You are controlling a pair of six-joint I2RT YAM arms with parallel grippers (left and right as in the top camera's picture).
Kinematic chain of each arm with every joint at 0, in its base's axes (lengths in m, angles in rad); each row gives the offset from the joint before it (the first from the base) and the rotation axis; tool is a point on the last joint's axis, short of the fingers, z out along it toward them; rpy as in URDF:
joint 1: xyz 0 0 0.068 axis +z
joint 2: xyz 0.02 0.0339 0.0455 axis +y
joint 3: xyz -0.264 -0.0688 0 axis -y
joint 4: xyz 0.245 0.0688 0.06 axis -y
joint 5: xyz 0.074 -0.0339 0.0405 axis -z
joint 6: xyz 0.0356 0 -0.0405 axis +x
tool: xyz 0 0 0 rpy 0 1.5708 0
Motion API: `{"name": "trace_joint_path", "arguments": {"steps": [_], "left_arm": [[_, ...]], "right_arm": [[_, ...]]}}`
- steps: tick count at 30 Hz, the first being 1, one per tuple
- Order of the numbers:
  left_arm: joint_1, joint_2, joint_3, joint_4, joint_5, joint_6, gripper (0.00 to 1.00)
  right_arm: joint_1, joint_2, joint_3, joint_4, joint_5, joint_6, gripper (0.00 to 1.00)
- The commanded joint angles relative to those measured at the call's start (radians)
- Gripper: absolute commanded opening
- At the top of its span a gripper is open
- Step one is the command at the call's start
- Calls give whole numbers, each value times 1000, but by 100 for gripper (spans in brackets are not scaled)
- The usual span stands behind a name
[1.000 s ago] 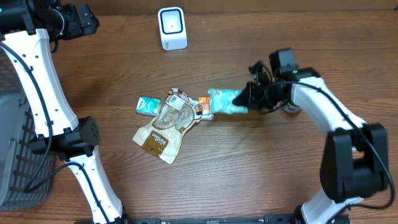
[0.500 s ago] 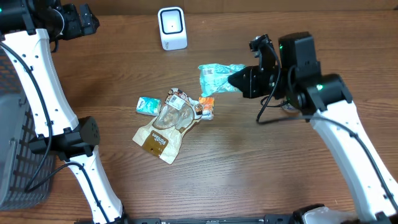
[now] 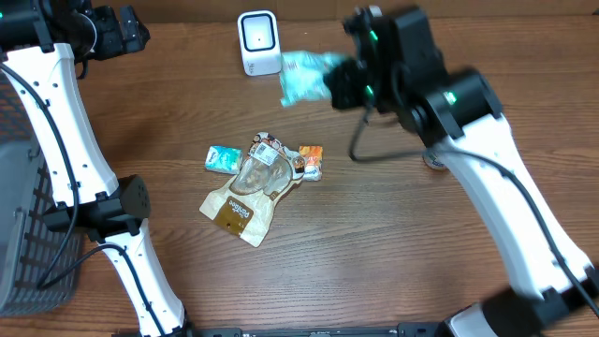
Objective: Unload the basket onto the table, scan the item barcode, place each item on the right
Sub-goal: 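Lift the wipes pack and hold its barcode under the white scanner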
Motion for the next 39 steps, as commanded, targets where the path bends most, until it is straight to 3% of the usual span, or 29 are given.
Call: {"name": "trace_joint_path", "arguments": {"steps": [1,4,7,11,16,21,26,31,39], "left_arm": [[-3,-35,17,-2,-7,-14,99],[-3,-35,17,-2,-7,-14,100],[-3,-35,17,-2,-7,-14,100],[-3,-35,17,-2,-7,-14,100],[-5,-35,17,-2,-7,-14,100],[-7,-35,17,-2,-7,-14,99],[-5,-35,17,-2,-7,-14,100],[-5,-35,17,-2,-7,-14,99],[-7,-35,17,-2,-7,-14,100]], "right_arm": [[22,201,288,-23,218,-44,4],[43,354,459,5,338,-109,4],[77,454,499,156,528,-246,4],[121,583,497,460,775,-555,4],[132,719,495,745,809,-907,4],[130,814,494,935,806,-988,4],[122,897,492,1065,718,-1180,4],[117,940,484,1069,604,-1262,4],[101,957,481,1073,594,-1262,4]]}}
